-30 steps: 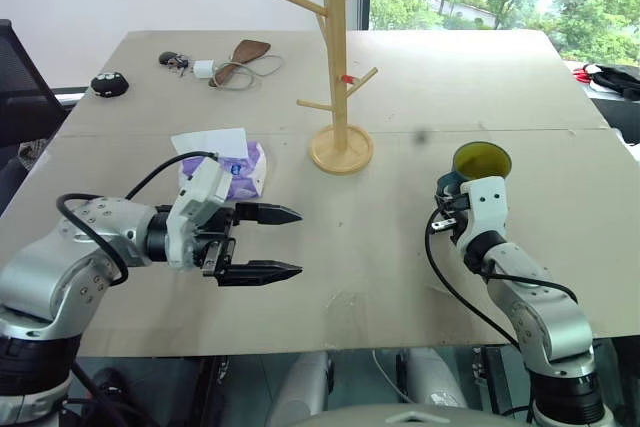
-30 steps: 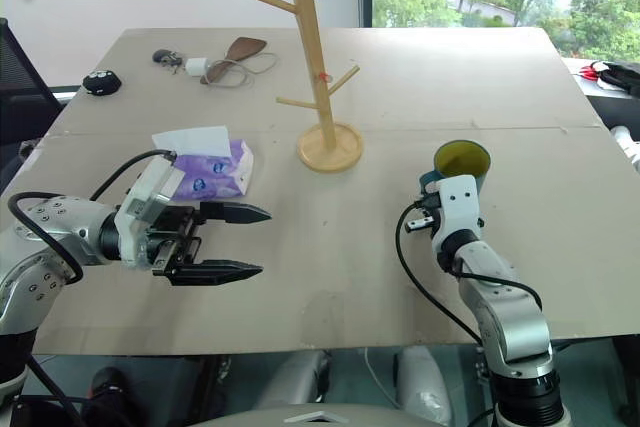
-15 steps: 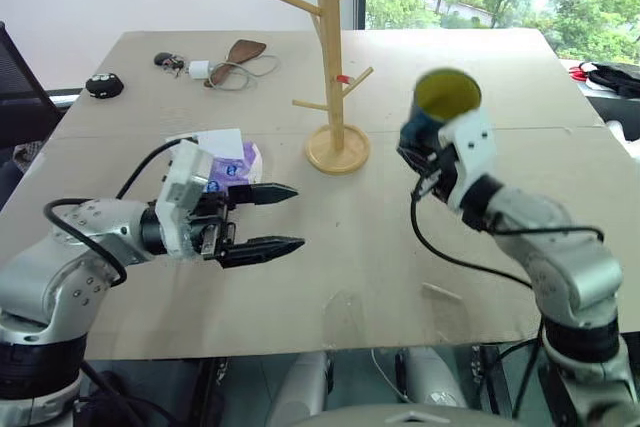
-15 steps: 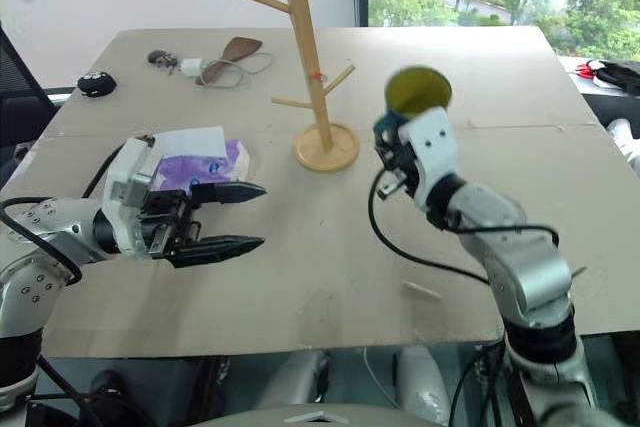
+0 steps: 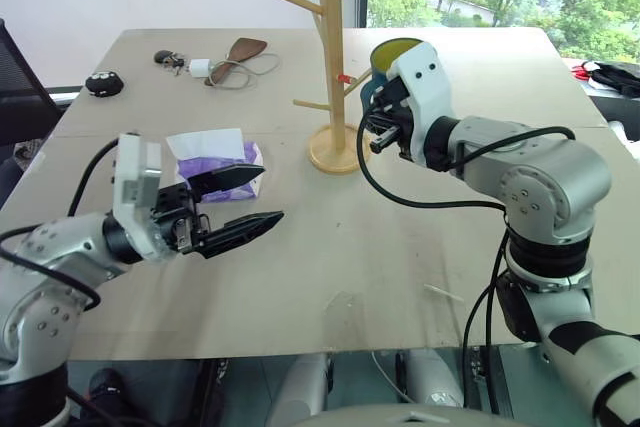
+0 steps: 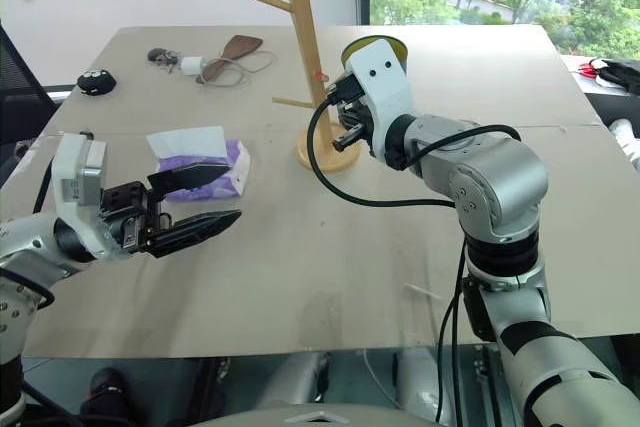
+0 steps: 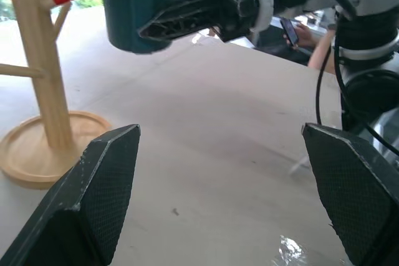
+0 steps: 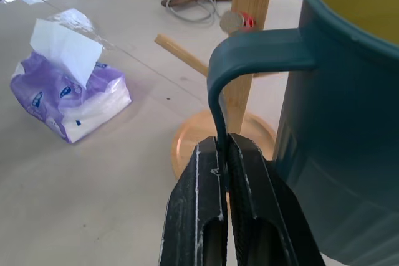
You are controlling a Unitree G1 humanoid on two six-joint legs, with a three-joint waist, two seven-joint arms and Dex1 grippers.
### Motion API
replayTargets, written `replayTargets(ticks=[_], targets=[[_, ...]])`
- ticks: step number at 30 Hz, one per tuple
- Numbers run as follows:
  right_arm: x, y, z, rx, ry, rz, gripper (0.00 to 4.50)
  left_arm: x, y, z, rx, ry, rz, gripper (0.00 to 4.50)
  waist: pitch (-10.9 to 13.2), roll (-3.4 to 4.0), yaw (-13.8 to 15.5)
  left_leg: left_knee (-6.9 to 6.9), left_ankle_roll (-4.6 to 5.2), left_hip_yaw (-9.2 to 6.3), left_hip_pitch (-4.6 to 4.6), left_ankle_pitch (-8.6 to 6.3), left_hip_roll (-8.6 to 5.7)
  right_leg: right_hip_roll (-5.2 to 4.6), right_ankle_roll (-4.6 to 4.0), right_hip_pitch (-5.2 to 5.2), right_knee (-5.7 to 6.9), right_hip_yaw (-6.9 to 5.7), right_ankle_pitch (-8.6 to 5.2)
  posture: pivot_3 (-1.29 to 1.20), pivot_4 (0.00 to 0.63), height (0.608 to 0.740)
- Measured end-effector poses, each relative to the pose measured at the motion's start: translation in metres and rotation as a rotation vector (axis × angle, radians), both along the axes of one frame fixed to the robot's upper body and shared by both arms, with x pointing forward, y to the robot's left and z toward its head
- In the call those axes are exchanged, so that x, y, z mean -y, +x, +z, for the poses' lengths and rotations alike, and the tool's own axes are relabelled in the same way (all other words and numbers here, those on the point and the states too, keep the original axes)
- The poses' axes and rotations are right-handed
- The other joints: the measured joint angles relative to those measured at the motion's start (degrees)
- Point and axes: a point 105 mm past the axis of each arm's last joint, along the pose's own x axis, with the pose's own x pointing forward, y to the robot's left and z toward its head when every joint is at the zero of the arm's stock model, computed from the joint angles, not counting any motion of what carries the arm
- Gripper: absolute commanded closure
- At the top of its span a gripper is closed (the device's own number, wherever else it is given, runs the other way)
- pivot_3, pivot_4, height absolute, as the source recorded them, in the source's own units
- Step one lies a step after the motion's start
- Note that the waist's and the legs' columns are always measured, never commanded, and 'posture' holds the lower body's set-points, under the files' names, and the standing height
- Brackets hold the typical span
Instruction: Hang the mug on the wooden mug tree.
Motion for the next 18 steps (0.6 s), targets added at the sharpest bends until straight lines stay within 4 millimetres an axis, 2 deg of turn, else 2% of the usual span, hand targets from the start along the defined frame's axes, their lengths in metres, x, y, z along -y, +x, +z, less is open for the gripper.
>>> replayTargets(ticks=[4, 11, 18], targets=[[-0.009, 0.000, 0.003, -0.015, 0.004, 0.011, 4.48, -0.007, -0.006, 0.002, 0.029, -0.067, 0.027, 0.22, 0.03, 0.05, -0.13, -0.03, 0.04, 0.01, 0.04, -0.02, 0.12, 0.12, -0.06, -0.02, 0.04, -0.03, 0.04, 0.00, 0.150, 0.740], [-0.028, -0.001, 0.019, 0.005, 0.035, 0.052, 4.48, -0.009, -0.010, -0.001, 0.054, -0.085, 0.024, 0.22, 0.09, 0.15, -0.04, -0.03, 0.02, -0.01, 0.04, -0.01, 0.16, 0.18, -0.17, -0.02, 0.06, -0.06, 0.11, 0.00, 0.150, 0.740], [-0.031, 0.010, 0.011, -0.028, 0.031, 0.035, 4.48, -0.010, -0.008, -0.003, 0.063, -0.080, 0.028, 0.22, 0.12, 0.19, -0.12, -0.04, 0.01, -0.02, 0.04, -0.01, 0.26, 0.29, -0.20, -0.03, 0.05, -0.06, 0.12, 0.00, 0.150, 0.740]])
